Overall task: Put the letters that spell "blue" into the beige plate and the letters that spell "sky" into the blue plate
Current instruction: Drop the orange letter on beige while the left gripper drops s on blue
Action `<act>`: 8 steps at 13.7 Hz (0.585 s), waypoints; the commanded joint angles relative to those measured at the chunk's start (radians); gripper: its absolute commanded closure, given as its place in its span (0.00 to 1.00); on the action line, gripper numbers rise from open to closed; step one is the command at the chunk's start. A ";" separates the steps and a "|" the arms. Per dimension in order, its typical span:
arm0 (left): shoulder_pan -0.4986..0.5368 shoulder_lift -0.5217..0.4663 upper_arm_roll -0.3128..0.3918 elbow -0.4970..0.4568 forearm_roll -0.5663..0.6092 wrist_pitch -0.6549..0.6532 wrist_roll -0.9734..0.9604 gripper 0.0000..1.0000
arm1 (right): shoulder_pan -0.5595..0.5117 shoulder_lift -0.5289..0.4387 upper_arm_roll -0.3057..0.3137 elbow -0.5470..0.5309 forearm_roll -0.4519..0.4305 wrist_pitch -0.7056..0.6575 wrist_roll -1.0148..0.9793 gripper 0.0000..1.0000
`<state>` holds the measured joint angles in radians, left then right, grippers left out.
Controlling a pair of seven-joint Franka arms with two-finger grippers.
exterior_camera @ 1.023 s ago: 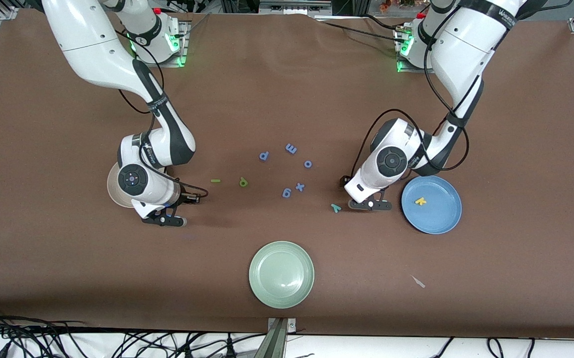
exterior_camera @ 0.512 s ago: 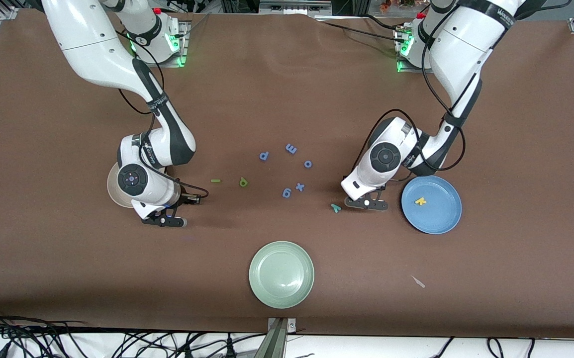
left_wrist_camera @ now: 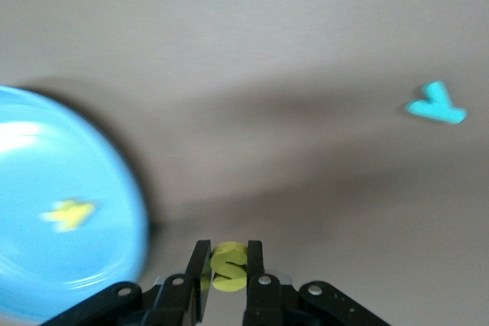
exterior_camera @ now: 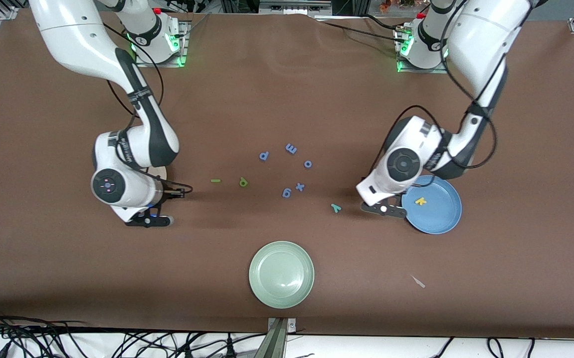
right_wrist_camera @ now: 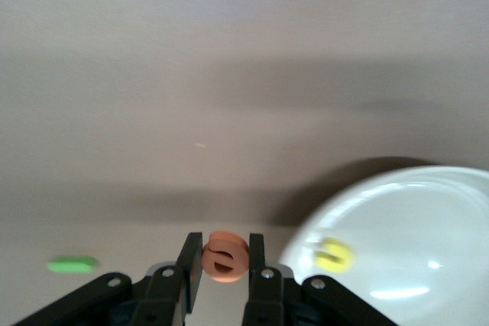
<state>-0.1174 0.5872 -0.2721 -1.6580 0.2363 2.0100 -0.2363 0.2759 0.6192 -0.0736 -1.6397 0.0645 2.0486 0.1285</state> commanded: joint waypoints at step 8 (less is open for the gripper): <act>0.153 0.008 -0.010 0.033 -0.044 -0.054 0.368 0.00 | 0.002 -0.136 -0.084 -0.264 0.014 0.154 -0.057 0.00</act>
<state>0.0486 0.5961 -0.2740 -1.6405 0.2282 1.9617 0.1177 0.2683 0.5245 -0.1617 -1.8789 0.0666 2.1987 0.0001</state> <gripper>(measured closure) 0.326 0.476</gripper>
